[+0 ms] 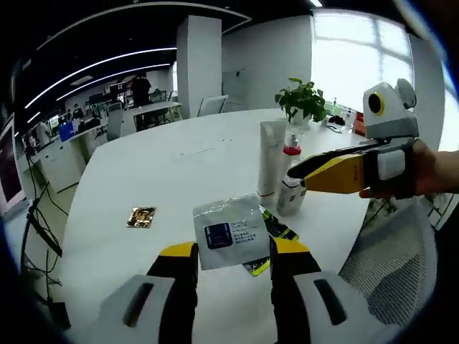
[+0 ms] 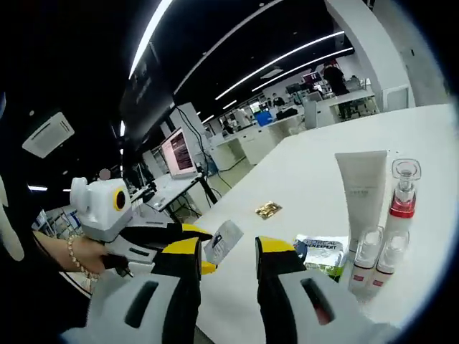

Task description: Arrange the skincare products in the storage area until every visible bottle or jar stands upright without overlapping.

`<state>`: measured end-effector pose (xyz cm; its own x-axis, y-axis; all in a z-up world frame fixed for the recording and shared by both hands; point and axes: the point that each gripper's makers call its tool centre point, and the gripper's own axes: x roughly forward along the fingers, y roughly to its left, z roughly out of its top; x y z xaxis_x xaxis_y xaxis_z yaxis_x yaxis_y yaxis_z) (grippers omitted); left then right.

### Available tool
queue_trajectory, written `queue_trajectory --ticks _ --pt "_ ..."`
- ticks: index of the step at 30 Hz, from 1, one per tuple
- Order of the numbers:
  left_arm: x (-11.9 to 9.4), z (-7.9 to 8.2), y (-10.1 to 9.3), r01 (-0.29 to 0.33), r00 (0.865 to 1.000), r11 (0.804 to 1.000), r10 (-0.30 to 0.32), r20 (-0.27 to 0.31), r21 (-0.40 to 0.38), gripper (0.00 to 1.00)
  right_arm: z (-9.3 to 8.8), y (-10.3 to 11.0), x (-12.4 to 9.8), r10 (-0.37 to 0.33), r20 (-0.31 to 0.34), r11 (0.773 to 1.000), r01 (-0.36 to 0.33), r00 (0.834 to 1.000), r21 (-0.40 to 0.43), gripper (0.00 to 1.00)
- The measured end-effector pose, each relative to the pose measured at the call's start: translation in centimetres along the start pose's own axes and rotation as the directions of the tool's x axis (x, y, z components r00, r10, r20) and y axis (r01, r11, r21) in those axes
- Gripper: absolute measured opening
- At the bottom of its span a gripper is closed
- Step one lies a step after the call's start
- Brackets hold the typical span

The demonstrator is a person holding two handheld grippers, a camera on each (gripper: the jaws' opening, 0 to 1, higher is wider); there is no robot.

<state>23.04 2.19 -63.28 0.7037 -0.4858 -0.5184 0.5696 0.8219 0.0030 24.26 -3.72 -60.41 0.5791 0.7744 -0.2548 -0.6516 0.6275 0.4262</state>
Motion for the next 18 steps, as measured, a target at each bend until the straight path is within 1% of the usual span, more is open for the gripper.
queue_trajectory --ticks 1,4,6,8,10,14,15,16,18 --pt "0.0 0.0 0.0 0.0 1.0 1.0 0.0 0.001 0.002 0.35 -0.2 0.0 0.1 -0.001 -0.007 1.0 0.001 1.0 0.01 0.26" --pt "-0.6 0.6 -0.5 -0.006 1.0 0.999 0.006 0.015 0.033 0.35 -0.1 0.4 0.6 0.017 0.014 0.997 -0.018 1.0 0.069 0.22" --pt "-0.9 0.7 -0.7 -0.006 1.0 0.999 0.005 0.017 0.046 0.35 0.0 0.3 0.7 0.013 0.013 0.997 -0.014 1.0 0.08 0.21" --pt "-1.1 1.0 -0.9 -0.006 1.0 0.998 0.005 0.026 0.059 0.35 -0.1 0.6 0.9 0.037 0.009 0.99 -0.037 0.999 0.135 0.2" --pt "-1.2 1.4 -1.2 -0.006 0.999 0.996 0.003 0.033 0.084 0.35 0.0 0.7 1.1 0.048 0.016 0.988 -0.05 0.999 0.144 0.16" --pt "-1.0 1.4 -1.4 0.004 0.999 0.996 -0.007 0.037 0.086 0.35 -0.3 0.9 1.3 0.056 0.009 0.982 -0.057 0.998 0.18 0.07" --pt "-0.9 1.4 -1.6 0.009 0.999 0.996 -0.012 0.034 0.084 0.35 -0.4 0.9 1.2 0.056 0.006 0.981 -0.056 0.998 0.186 0.03" --pt "-0.9 1.4 -1.7 0.011 0.999 0.997 -0.014 0.034 0.08 0.35 -0.4 0.9 1.1 0.055 0.007 0.98 -0.055 0.998 0.192 0.02" --pt "-0.8 1.2 -1.6 0.013 0.999 0.997 -0.015 0.028 0.074 0.35 -0.3 0.9 1.1 0.077 0.024 0.97 -0.081 0.997 0.229 0.01"
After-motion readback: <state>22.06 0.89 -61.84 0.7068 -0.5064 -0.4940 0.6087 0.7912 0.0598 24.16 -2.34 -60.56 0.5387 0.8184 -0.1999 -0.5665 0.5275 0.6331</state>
